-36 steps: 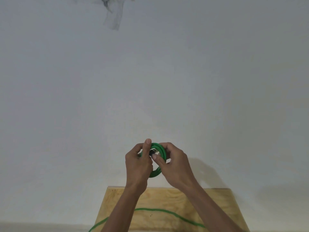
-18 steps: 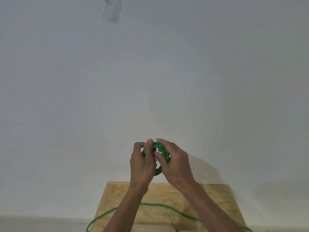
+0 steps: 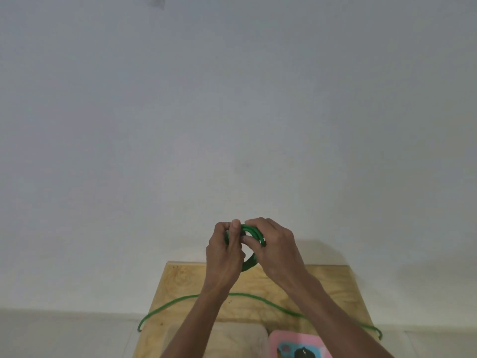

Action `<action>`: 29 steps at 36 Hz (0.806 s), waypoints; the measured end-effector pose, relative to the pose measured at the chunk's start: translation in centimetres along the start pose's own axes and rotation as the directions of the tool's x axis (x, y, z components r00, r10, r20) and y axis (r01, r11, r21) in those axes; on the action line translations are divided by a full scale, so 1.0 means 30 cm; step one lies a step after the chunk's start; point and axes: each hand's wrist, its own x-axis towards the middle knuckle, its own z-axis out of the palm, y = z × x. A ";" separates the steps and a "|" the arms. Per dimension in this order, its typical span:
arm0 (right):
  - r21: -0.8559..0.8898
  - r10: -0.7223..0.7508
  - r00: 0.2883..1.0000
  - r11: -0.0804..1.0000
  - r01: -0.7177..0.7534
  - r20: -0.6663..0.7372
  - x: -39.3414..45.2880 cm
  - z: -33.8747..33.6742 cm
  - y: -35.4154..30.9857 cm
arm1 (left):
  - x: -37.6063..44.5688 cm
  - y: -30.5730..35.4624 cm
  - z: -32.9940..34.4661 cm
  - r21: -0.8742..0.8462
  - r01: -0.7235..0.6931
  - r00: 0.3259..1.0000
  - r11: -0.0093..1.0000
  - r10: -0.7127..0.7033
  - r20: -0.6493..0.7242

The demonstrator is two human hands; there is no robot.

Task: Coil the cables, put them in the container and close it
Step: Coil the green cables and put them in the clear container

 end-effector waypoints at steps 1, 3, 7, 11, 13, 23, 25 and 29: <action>0.003 0.002 1.000 1.000 -0.002 0.005 -0.010 -0.003 0.008 | -0.008 -0.010 0.007 0.010 0.002 1.000 1.000 -0.002 -0.003; 0.009 0.006 1.000 1.000 -0.006 0.023 -0.033 -0.006 0.021 | -0.023 -0.027 0.020 0.044 0.013 1.000 0.999 -0.012 -0.025; -0.032 -0.006 0.996 0.999 0.009 0.092 -0.086 -0.016 0.042 | -0.055 -0.060 0.038 0.138 0.000 1.000 0.990 0.004 -0.027; -0.044 0.001 0.991 0.999 0.005 0.132 -0.139 -0.010 0.084 | -0.102 -0.111 0.044 0.255 -0.036 0.999 0.966 0.037 0.000; 0.006 0.025 0.992 1.000 -0.026 0.125 -0.174 0.008 0.100 | -0.132 -0.137 0.045 0.292 -0.030 0.999 0.956 0.037 -0.018; 0.159 0.107 0.985 0.979 -0.128 0.133 -0.321 0.151 0.087 | -0.239 -0.280 -0.058 0.338 0.055 0.997 0.939 -0.032 -0.073; 0.160 0.136 0.980 0.974 -0.159 0.146 -0.342 0.179 0.077 | -0.244 -0.296 -0.095 0.337 0.085 0.996 0.938 -0.075 -0.042; 0.129 0.205 0.968 0.966 -0.224 0.142 -0.373 0.242 0.057 | -0.233 -0.329 -0.175 0.335 0.116 0.992 0.935 -0.128 0.014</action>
